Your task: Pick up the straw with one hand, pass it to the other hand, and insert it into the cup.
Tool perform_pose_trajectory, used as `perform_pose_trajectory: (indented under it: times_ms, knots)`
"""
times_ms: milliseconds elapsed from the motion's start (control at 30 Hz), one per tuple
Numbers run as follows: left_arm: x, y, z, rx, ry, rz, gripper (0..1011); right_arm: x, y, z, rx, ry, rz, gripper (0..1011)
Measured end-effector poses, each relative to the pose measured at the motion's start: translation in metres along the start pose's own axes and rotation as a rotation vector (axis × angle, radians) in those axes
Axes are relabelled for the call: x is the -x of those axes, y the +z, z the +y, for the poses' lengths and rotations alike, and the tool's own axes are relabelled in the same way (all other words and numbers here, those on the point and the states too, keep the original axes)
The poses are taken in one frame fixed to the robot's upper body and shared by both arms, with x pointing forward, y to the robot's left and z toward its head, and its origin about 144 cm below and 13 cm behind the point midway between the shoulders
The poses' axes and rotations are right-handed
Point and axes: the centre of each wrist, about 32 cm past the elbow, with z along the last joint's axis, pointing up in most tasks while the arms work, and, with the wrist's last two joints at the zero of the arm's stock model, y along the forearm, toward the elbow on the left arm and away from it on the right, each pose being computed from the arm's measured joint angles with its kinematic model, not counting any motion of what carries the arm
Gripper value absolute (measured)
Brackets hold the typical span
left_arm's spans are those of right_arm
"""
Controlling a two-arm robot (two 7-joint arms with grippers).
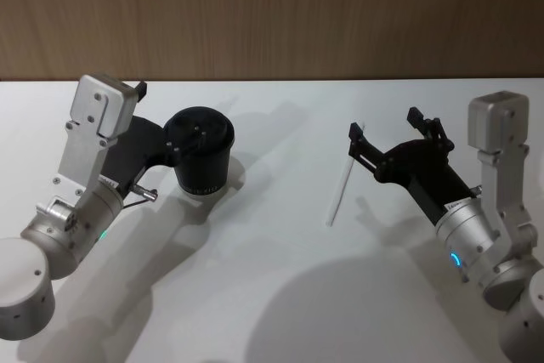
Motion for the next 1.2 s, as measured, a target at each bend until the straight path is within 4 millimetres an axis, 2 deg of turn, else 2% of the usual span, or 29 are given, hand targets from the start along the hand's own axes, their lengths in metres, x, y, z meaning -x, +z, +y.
perform_pose_trajectory:
  times_ms: [600,1200]
  knots:
    - [0.000,0.000,0.000,0.000,0.000,0.000,1003,0.027,0.018,0.002,0.092,-0.009,-0.051,1001]
    - [0.000,0.000,0.000,0.000,0.000,0.000,1003,0.045,0.024,0.008,0.229,-0.048,-0.064,1001]
